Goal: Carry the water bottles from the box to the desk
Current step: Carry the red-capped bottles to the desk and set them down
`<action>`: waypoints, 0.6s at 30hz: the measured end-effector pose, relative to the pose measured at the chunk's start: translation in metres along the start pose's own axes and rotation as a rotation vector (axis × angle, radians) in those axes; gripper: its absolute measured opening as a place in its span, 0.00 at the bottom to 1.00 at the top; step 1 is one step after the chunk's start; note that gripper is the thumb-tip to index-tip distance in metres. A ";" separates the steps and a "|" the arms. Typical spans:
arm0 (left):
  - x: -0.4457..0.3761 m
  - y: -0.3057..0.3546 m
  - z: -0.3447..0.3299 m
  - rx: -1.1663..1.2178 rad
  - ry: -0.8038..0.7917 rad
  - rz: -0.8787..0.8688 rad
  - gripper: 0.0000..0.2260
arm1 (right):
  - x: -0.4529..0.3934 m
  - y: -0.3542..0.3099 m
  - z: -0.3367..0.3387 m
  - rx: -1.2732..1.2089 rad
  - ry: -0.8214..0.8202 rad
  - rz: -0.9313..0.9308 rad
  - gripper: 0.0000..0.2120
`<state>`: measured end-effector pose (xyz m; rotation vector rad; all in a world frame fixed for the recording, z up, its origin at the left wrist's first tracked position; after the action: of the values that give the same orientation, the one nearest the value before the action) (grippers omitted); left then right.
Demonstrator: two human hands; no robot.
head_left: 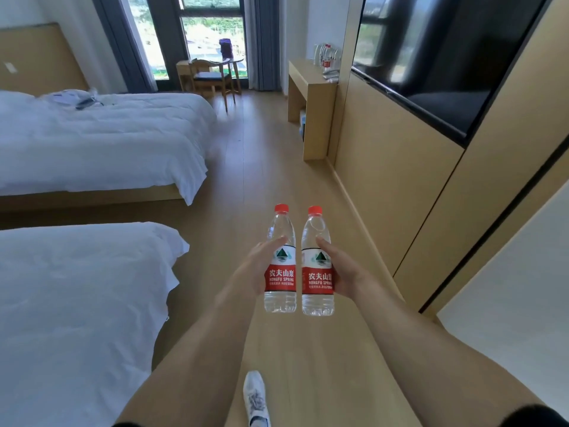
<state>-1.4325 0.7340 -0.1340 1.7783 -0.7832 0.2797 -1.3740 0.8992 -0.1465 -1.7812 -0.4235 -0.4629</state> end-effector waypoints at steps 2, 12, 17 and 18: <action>-0.033 0.016 -0.005 -0.005 -0.002 0.011 0.26 | -0.028 -0.020 0.009 0.005 0.014 0.005 0.30; -0.203 0.139 -0.027 -0.037 -0.085 0.045 0.27 | -0.180 -0.148 0.053 0.000 0.126 0.006 0.30; -0.267 0.201 -0.030 -0.056 -0.085 0.035 0.27 | -0.250 -0.195 0.058 -0.023 0.149 0.026 0.28; -0.279 0.210 -0.030 -0.055 -0.085 0.042 0.27 | -0.262 -0.203 0.059 -0.025 0.145 0.029 0.27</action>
<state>-1.7697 0.8298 -0.1166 1.7331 -0.8820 0.2092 -1.6965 0.9949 -0.1286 -1.7625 -0.2911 -0.5751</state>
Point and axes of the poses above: each hand's wrist, its own x-axis away from the middle knuckle, its own z-axis out of the back of the hand, y = z × x, the point moved 3 cm from there along -x, towards the middle knuckle, and after that the axes turned 9 degrees about x, right-handed, at the moved point
